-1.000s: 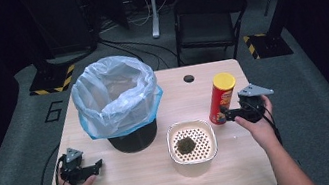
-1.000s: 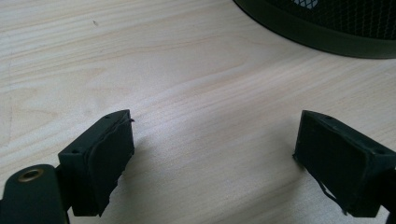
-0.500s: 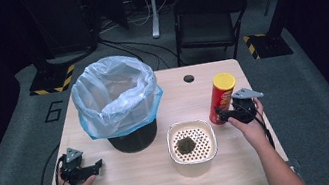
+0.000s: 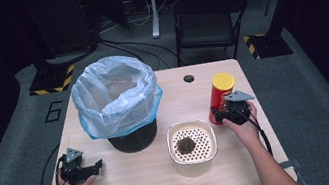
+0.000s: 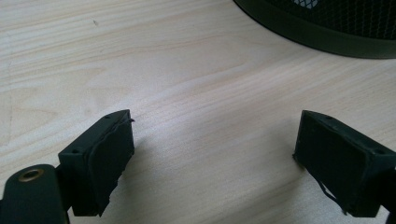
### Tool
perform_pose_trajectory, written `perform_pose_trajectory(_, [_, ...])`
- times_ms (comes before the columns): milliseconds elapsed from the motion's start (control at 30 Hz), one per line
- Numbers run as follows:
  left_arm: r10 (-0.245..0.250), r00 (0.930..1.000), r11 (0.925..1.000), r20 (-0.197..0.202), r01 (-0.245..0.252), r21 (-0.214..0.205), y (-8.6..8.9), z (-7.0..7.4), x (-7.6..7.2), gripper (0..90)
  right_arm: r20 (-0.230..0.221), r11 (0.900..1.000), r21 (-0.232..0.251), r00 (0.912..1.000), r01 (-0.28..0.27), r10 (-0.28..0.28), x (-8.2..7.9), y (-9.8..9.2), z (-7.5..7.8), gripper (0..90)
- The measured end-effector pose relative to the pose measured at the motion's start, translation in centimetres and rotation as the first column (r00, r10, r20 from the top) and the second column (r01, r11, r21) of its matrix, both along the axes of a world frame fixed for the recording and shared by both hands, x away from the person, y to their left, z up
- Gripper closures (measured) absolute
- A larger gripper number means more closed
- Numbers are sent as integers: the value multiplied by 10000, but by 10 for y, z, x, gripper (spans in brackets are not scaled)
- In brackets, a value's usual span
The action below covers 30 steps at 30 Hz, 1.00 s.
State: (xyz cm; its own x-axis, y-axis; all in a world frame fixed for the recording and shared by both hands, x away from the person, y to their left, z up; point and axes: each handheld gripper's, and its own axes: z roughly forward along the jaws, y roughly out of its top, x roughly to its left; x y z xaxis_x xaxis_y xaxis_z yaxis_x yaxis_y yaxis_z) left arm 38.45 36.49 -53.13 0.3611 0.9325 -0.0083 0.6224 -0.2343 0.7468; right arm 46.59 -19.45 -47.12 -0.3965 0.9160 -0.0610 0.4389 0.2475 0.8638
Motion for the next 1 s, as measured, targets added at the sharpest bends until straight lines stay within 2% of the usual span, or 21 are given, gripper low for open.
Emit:
perform_pose_trajectory(100, [13, 10000, 10000, -55, -14, -70, -1, 0, -1, 116, 92, 9998, 79, 9998, -183, 183, -2, 0, -1, 237])
perform_pose_trajectory(200, [35, 10000, 9999, -71, -36, -99, -1, 0, -1, 115, -47, 9994, 44, 9994, -347, 348, -5, 0, 1, 239])
perform_pose_trajectory(300, [22, 10000, 10000, -83, -22, -82, -1, 0, 0, 115, -68, 9982, -194, 9984, -567, 565, -8, 0, 3, 240])
perform_pose_trajectory(400, [20, 10000, 10000, -16, -21, -60, -1, 0, 0, 115, 5, 9978, -137, 9979, -641, 641, -10, -1, 8, 240])
perform_pose_trajectory(500, [20, 10000, 10000, -17, -20, -57, -1, 0, 0, 115, 183, 9981, 201, 9982, -575, 572, -13, -4, 17, 240])
perform_pose_trajectory(600, [13, 10000, 10000, -15, -13, -26, -1, 0, 0, 115, 302, 9967, 321, 9969, -739, 730, -16, -6, 32, 240])
perform_pose_trajectory(767, [-8, 10000, 10000, -4, 8, 8, 0, 0, 0, 115, 476, 9937, 369, 9935, -1056, 1038, -21, -6, 67, 241])
perform_pose_trajectory(1000, [-12, 10000, 10000, 6, 12, 2, -1, 0, 0, 115, 519, 9860, 442, 9860, -1608, 1585, -19, 5, 114, 240])
